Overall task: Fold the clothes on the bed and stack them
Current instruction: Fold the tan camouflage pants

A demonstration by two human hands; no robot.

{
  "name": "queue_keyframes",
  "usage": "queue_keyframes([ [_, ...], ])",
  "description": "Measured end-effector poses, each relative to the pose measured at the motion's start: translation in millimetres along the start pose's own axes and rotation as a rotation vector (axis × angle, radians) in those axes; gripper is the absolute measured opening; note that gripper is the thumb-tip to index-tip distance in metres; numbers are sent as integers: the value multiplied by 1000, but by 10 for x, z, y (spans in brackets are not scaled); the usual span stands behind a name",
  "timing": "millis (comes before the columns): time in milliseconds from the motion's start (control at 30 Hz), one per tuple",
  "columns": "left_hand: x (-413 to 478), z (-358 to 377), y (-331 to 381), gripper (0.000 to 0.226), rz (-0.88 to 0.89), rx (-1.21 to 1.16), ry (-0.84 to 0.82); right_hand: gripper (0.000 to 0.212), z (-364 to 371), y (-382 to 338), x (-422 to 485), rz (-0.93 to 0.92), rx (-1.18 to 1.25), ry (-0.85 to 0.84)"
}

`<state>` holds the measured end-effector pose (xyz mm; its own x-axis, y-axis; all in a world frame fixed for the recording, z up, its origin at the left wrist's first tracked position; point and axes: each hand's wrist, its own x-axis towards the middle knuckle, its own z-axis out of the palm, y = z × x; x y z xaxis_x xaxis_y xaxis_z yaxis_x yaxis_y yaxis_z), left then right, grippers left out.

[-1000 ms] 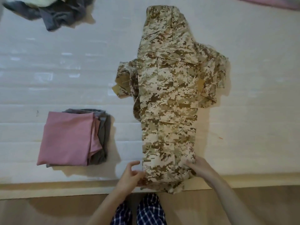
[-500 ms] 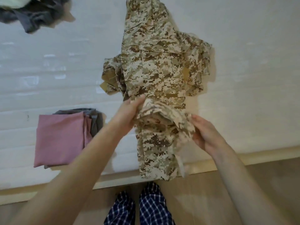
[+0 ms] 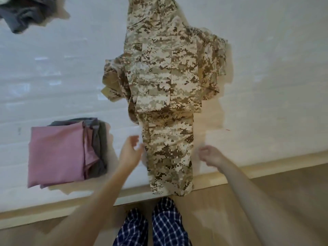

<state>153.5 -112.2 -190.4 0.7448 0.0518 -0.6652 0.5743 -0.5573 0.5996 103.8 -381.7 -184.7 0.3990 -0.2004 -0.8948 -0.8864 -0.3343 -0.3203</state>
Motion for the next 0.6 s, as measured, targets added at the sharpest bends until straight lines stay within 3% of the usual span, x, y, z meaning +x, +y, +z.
queue_keyframes([
  [100,-237,402,-358,56,-96,-22,-145,52,299,294,9,-88,-42,-187],
  [167,-291,557,-436,58,-193,-101,-154,57,452,392,7,-115,-27,-150],
  [333,-350,478,-457,35,-421,-497,-333,7,577,528,-161,-157,79,-116],
  [500,-724,137,-635,27,-331,-500,-62,15,638,555,-808,-94,439,37],
  [600,-1143,24,-626,64,-203,-432,-141,25,683,458,-1167,-3,793,50],
])
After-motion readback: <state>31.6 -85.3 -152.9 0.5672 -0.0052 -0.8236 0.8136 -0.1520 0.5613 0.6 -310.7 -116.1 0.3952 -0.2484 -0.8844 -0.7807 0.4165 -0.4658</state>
